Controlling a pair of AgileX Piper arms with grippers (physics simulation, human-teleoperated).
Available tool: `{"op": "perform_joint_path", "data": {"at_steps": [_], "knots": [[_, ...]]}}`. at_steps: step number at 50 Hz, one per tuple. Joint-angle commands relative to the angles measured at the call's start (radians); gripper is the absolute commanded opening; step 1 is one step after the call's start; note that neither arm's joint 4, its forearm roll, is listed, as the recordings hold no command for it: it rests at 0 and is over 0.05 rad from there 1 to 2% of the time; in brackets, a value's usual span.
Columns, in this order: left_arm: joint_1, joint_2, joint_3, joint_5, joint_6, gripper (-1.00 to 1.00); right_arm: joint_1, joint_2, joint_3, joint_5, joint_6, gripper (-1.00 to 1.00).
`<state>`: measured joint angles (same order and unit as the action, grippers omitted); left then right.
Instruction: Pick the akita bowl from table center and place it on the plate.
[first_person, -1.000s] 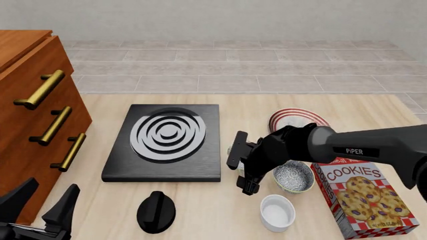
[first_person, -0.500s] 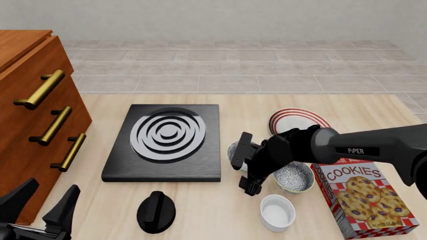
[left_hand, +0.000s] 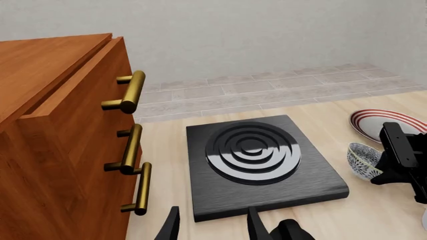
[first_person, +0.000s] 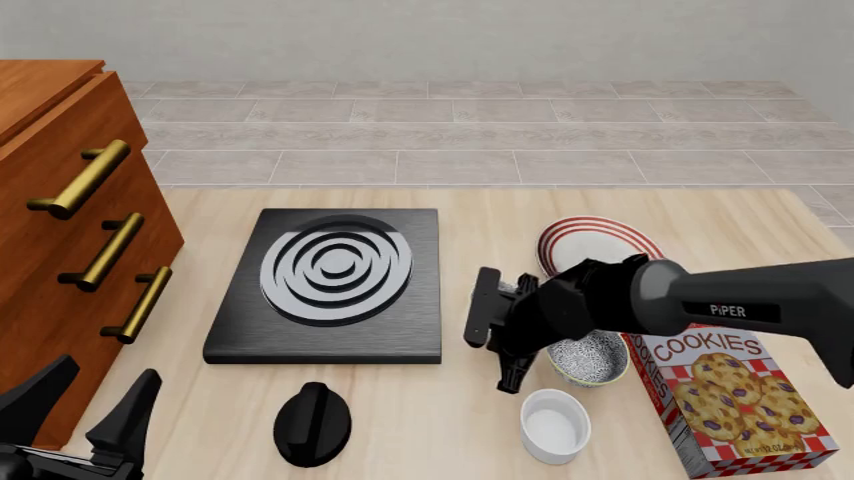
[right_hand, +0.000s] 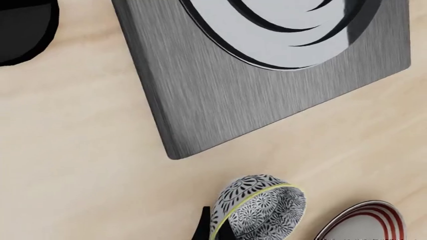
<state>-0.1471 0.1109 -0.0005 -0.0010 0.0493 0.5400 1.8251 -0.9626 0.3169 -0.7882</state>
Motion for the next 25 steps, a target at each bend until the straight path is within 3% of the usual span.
{"op": "perform_joint_path", "data": {"at_steps": [1,6,12,15,16,22,25], "knots": [[0.004,-0.020,0.000,0.013,0.014,1.00,-0.002,-0.041,0.015,0.034,-0.033,-1.00],[0.002,-0.018,0.000,0.013,0.005,1.00,-0.007,-0.085,-0.035,0.080,0.018,-1.00],[-0.003,-0.019,0.000,0.016,0.007,1.00,-0.050,-0.117,-0.055,0.116,-0.005,-1.00],[-0.005,-0.020,0.000,0.016,0.007,1.00,-0.057,-0.129,-0.074,0.127,0.014,-1.00],[-0.004,-0.019,0.000,0.015,0.008,1.00,-0.033,-0.147,-0.119,0.157,0.088,-1.00],[-0.006,-0.024,0.000,0.020,0.009,1.00,-0.029,-0.179,-0.150,0.204,0.121,-1.00],[-0.007,-0.025,0.000,0.020,0.008,1.00,-0.059,-0.193,-0.155,0.222,0.094,-1.00]]}}
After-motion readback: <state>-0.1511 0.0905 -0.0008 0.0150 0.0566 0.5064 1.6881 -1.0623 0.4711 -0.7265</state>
